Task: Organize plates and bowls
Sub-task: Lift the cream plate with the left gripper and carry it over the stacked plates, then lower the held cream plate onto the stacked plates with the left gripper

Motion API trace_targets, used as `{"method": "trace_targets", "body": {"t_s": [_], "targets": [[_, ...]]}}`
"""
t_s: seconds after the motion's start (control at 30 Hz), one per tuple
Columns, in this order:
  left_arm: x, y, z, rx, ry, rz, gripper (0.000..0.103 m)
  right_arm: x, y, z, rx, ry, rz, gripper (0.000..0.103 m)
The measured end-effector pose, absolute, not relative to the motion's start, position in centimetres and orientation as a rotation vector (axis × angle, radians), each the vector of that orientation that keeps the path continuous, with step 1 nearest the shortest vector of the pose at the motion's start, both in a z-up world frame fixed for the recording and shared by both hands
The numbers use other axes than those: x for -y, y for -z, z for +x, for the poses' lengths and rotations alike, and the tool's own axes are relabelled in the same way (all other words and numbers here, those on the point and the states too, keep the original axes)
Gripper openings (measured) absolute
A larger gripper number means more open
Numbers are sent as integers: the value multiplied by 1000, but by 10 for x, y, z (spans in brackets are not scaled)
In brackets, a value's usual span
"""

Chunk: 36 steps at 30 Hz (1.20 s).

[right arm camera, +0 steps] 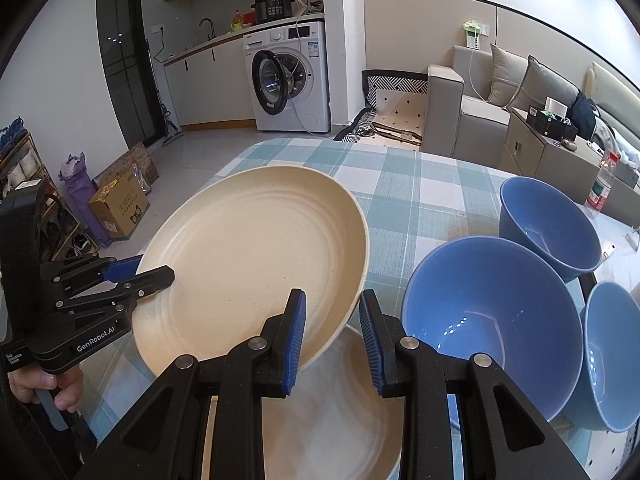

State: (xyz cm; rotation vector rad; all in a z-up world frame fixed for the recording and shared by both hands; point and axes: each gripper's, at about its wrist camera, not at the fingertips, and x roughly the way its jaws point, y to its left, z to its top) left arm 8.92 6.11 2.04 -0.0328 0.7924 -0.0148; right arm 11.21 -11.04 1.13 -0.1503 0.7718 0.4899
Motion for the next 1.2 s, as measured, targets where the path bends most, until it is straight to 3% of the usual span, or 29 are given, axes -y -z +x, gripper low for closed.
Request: {"method": "trace_targets", "body": {"t_s": [1.2], "targets": [[-43, -18, 53, -794, 50, 1, 24, 140, 5, 54, -778, -496, -92, 28]]}}
